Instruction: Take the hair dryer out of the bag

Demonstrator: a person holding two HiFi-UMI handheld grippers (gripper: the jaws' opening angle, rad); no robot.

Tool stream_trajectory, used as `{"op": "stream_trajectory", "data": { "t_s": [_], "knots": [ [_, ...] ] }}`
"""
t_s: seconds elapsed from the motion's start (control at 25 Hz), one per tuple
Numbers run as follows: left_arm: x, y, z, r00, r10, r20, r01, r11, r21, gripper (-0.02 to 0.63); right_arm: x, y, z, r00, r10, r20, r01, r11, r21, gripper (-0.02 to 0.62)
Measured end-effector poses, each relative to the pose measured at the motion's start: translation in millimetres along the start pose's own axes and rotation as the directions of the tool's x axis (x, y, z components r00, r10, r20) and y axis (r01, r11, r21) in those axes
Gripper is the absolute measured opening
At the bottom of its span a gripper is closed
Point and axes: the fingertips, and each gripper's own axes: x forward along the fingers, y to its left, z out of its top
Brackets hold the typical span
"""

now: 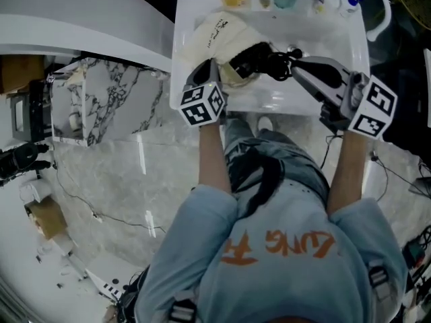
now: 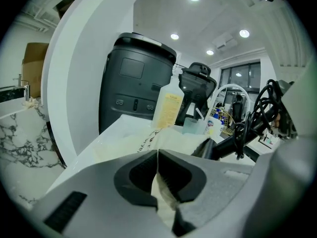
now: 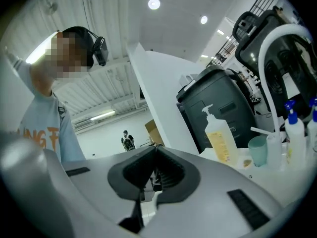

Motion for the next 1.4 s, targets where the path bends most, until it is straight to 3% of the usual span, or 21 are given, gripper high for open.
{"op": "stream_trajectory", "data": {
  "t_s": [0.24,0.44,0.8,1.08,1.24,1.32,1.4],
  "knots": [
    [9,-2,-3,1.000,0.012,-0.011,-0.012,1.000,0.011,0.008,-19,-1,19,0.995,-0.076,0.061,0.076,0.997,-0.006,0.015],
    [10,2,-11,1.000,0.009,-0.030,-0.009,1.000,0.013,0.008,-41,-24,15,0.977,-0.210,0.043,0.210,0.978,0.002,0.015],
    [-6,15,-6,1.000,0.022,-0.016,-0.020,0.993,0.115,0.008,-77,-105,-28,0.886,-0.454,-0.090,0.460,0.887,0.050,0.015],
    [-23,43,-6,0.998,0.070,-0.004,-0.069,0.993,0.098,0.009,-88,-165,-49,0.822,-0.557,-0.118,0.569,0.815,0.115,0.015],
    [-29,52,-9,0.997,0.078,-0.024,-0.076,0.993,0.089,0.009,-83,-192,-47,0.806,-0.582,-0.106,0.592,0.790,0.160,0.015],
    [-31,53,-11,0.997,0.064,-0.036,-0.061,0.994,0.085,0.009,-85,-205,-48,0.781,-0.615,-0.112,0.625,0.764,0.162,0.015],
    [-31,51,-12,0.999,0.030,-0.044,-0.027,0.997,0.075,0.009,-93,-216,-52,0.737,-0.664,-0.128,0.676,0.720,0.155,0.015]
  ]
}}
